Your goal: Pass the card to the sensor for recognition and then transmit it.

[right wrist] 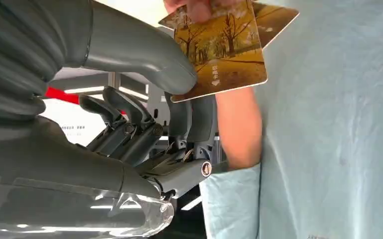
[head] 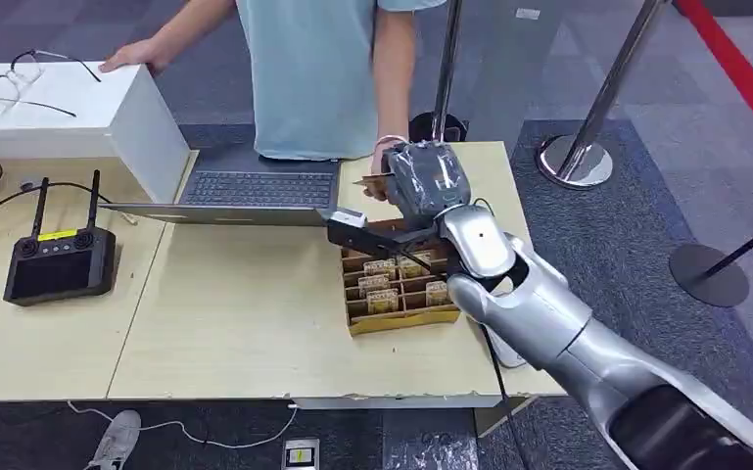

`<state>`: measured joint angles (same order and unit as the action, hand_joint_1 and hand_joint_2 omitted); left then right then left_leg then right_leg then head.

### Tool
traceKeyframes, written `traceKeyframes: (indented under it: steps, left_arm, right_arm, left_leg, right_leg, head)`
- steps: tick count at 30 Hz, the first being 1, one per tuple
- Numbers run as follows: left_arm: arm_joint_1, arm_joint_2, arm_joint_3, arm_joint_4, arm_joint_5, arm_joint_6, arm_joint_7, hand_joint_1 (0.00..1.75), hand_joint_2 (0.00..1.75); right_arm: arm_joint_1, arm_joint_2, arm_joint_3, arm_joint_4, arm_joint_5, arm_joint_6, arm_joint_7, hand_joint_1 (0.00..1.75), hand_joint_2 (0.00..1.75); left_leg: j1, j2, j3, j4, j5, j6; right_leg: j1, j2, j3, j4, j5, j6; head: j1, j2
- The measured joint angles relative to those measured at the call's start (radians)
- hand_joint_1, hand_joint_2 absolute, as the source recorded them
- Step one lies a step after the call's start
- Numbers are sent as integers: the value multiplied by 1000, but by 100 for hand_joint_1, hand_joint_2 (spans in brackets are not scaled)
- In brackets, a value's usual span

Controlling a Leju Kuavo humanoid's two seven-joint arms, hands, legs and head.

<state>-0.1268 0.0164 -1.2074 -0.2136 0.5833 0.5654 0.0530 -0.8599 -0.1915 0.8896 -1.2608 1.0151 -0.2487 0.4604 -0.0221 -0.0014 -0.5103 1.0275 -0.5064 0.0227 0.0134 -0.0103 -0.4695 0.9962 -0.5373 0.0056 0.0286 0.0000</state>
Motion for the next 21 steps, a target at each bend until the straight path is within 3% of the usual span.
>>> traceKeyframes:
  steps: [9,10,11,12,14,21]
  left_arm:
    - [0,0,0,0,0,0,0,0,175]
    - [0,0,0,0,1,0,0,0,175]
    - [0,0,0,0,1,0,0,0,175]
    - [0,0,0,0,2,0,0,0,175]
    - [1,0,0,0,2,0,0,0,175]
    - [3,0,0,0,3,0,4,0,175]
  right_arm:
    - [-9,-4,-11,-1,-3,-10,8,175,175]
    - [-8,-5,-10,0,-3,-10,8,157,175]
    - [-8,-5,-9,0,-3,-9,8,47,175]
    - [-7,-6,-8,0,-3,-8,8,17,175]
    - [-4,-6,-7,1,-3,-7,8,3,175]
    - [0,-8,-7,0,2,-10,14,2,175]
  left_leg:
    - [0,0,0,0,0,0]
    - [0,0,0,0,0,0]
    - [0,0,0,0,0,0]
    - [0,0,0,0,0,0]
    - [0,0,0,0,0,0]
    - [0,0,0,0,0,0]
  right_leg:
    - [0,0,0,0,0,0]
    - [0,0,0,0,0,0]
    - [0,0,0,0,0,0]
    - [0,0,0,0,0,0]
    - [0,0,0,0,0,0]
    - [0,0,0,0,0,0]
  head:
    - [0,0]
    - [0,0]
    - [0,0]
    - [0,0]
    - [0,0]
    - [0,0]
